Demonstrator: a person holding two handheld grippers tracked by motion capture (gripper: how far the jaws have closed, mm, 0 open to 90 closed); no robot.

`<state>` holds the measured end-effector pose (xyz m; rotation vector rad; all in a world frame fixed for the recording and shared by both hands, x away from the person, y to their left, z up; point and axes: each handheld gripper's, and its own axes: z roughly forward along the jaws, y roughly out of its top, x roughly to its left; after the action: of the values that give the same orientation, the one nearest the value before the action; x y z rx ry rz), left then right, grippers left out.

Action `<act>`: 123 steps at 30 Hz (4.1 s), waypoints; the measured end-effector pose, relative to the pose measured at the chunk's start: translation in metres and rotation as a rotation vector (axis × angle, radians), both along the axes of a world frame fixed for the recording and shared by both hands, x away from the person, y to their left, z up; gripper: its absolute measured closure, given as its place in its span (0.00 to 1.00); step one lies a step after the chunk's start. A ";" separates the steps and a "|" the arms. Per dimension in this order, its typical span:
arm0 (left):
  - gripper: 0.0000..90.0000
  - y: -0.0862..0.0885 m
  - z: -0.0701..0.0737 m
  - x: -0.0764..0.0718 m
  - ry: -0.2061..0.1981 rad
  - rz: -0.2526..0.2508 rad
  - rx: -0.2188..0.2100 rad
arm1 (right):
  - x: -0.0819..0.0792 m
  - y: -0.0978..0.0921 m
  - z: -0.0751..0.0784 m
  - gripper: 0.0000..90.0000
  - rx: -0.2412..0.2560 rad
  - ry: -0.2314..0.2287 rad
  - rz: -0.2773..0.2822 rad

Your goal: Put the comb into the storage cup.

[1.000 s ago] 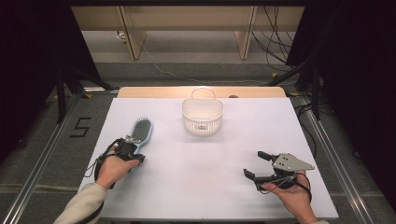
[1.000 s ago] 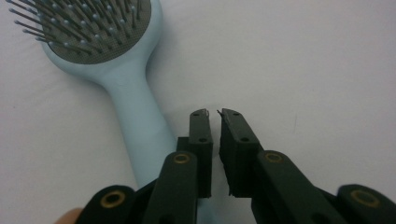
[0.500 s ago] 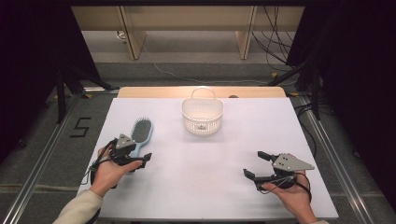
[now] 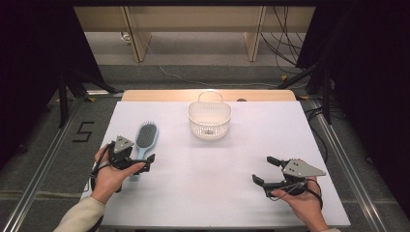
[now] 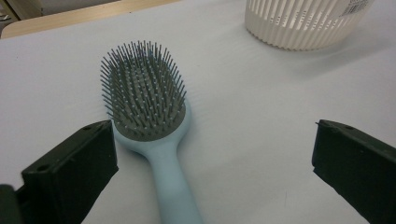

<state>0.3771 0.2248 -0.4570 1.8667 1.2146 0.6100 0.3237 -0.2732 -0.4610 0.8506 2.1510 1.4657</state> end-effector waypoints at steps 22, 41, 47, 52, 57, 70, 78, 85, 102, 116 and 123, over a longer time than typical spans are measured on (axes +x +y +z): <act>0.04 0.001 0.008 0.003 0.011 0.006 0.010 | 0.000 0.000 0.000 0.17 -0.003 0.000 -0.002; 0.19 0.003 0.003 0.034 0.285 0.084 0.172 | 0.001 0.000 -0.001 0.17 -0.007 0.004 -0.008; 0.20 0.003 -0.001 0.049 0.374 0.131 0.193 | 0.001 0.000 -0.001 0.17 -0.009 0.005 -0.008; 0.24 0.000 -0.003 0.061 0.445 0.141 0.222 | 0.001 0.000 -0.001 0.17 -0.009 0.007 -0.008; 0.32 -0.005 -0.007 0.069 0.485 0.155 0.219 | 0.001 0.000 -0.001 0.17 -0.010 0.007 -0.008; 0.46 -0.005 -0.013 0.077 0.544 0.192 0.226 | 0.001 0.001 -0.001 0.17 -0.012 0.007 -0.009; 0.54 -0.010 -0.011 0.082 0.573 0.189 0.243 | 0.001 0.001 -0.002 0.17 -0.011 0.009 -0.004; 0.58 -0.013 -0.010 0.085 0.600 0.191 0.252 | 0.001 0.001 -0.002 0.17 -0.006 0.015 0.001; 0.70 -0.018 -0.009 0.091 0.664 0.226 0.241 | 0.001 0.001 -0.002 0.17 -0.002 0.018 0.003; 0.77 -0.020 -0.008 0.089 0.662 0.240 0.226 | 0.001 0.001 -0.002 0.17 -0.003 0.018 0.004; 0.77 -0.018 -0.008 0.088 0.653 0.230 0.218 | 0.001 0.001 -0.002 0.17 -0.005 0.015 0.005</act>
<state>0.4655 0.2064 -0.4655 2.2147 1.8614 0.2531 0.3250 -0.2727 -0.4629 0.8584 2.1679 1.4605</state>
